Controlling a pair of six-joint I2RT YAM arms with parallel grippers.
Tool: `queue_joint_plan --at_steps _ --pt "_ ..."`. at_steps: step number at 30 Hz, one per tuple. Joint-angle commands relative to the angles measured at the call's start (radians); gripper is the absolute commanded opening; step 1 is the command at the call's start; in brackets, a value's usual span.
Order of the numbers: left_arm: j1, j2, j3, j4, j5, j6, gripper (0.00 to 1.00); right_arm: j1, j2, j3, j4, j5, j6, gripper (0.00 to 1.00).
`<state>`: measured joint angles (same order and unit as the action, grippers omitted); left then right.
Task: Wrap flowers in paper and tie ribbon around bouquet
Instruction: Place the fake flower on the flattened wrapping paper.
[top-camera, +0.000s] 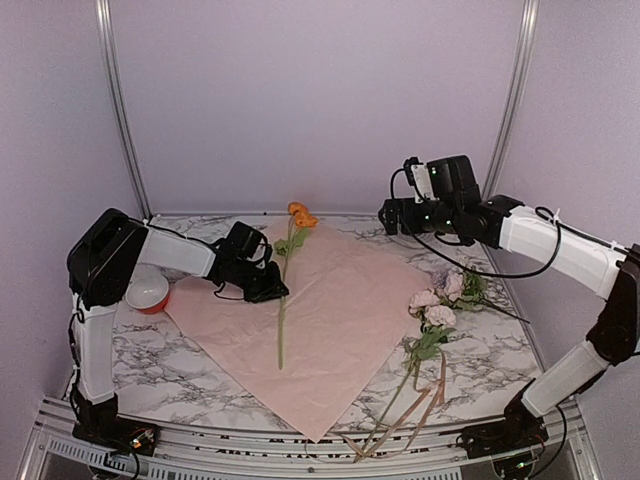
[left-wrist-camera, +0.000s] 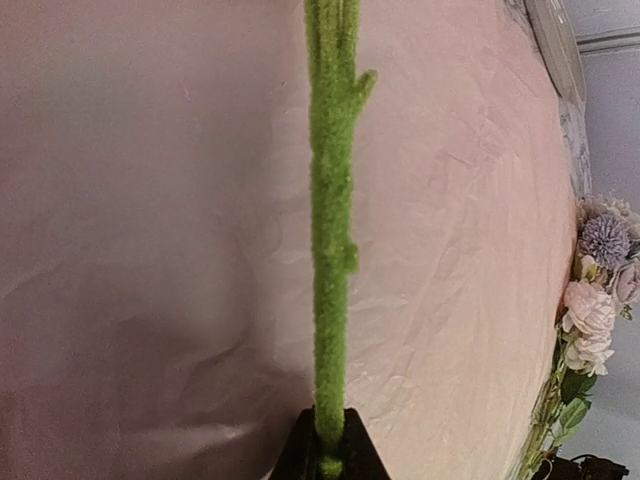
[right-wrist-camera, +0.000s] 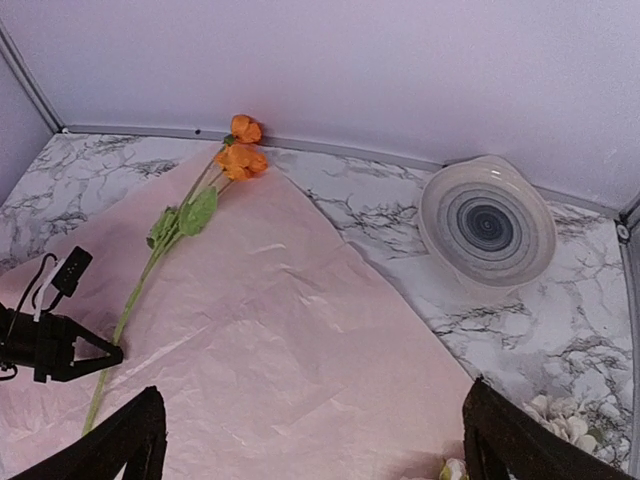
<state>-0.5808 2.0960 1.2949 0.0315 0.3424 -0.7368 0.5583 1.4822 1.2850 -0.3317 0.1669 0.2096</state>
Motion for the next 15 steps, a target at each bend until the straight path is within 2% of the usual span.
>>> queue_joint_plan --at_steps 1,7,11,15 --pt "0.005 0.024 0.017 -0.045 -0.027 0.030 0.08 -0.079 0.016 -0.011 -0.126 0.036 0.026 0.99" --pt "0.003 -0.004 -0.020 -0.012 -0.030 0.008 0.17 -0.215 -0.061 -0.110 -0.183 0.048 0.013 0.98" --pt "0.004 -0.031 -0.034 0.007 -0.026 0.003 0.40 -0.380 -0.102 -0.175 -0.192 -0.096 -0.001 0.97" --pt "0.002 -0.097 -0.053 0.016 -0.075 0.013 0.57 -0.463 -0.117 -0.211 -0.201 -0.048 -0.056 0.98"
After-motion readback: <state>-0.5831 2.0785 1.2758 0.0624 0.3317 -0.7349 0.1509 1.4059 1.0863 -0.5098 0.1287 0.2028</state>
